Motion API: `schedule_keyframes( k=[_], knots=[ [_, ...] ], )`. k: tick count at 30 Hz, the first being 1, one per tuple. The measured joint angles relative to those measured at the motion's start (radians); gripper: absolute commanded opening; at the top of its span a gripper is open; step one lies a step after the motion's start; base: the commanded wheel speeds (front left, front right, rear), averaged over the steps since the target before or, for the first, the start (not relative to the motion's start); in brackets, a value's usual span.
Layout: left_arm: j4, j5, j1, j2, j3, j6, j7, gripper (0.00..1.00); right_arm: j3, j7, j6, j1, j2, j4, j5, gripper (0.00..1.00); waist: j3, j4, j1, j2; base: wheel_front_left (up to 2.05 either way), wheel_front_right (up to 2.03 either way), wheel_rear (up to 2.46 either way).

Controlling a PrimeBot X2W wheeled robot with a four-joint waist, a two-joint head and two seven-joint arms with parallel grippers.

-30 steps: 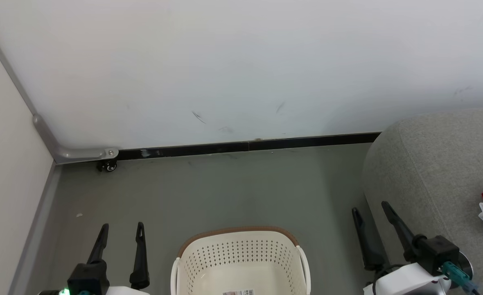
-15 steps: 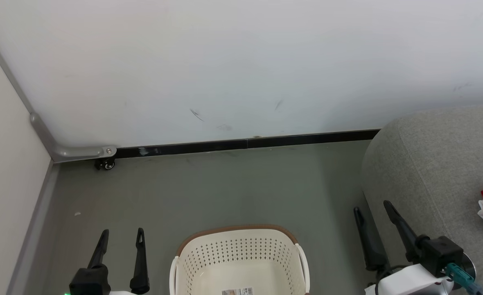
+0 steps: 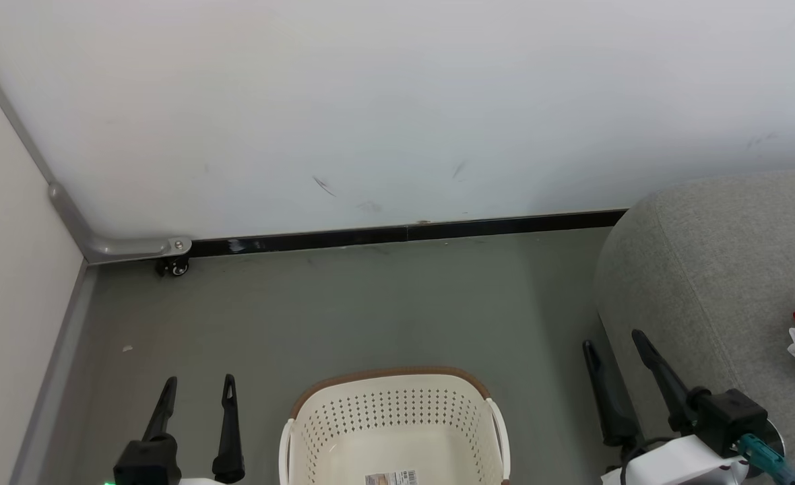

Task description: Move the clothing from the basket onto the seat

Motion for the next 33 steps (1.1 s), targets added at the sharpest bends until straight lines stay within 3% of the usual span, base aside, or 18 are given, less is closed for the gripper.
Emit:
schedule_keyframes(
  k=[11,12,21,33],
  knots=[
    [0.000,0.000,0.000,-0.004,0.004,0.005,0.000,1.00,0.000,0.011,0.000,0.006,0.000,-0.017,0.006,1.00,0.003,0.000,0.0000,0.0001,0.00,0.00,0.00],
    [0.000,0.000,0.000,-0.004,0.006,0.004,0.000,0.00,0.000,0.011,0.000,0.007,0.000,-0.019,0.006,0.00,0.003,0.000,0.0000,0.0000,0.00,0.00,0.00],
    [0.065,-0.010,0.031,-0.035,-0.010,0.003,0.003,0.00,0.005,0.012,0.000,0.060,0.007,0.050,0.018,0.00,0.004,0.000,0.0000,0.0000,0.00,0.00,0.00],
    [0.035,-0.186,0.032,-0.049,0.018,-0.035,0.033,0.00,0.010,0.013,0.000,0.060,0.007,0.022,0.188,0.00,0.009,-0.001,0.0001,0.0000,0.00,0.00,0.00]
  ],
)
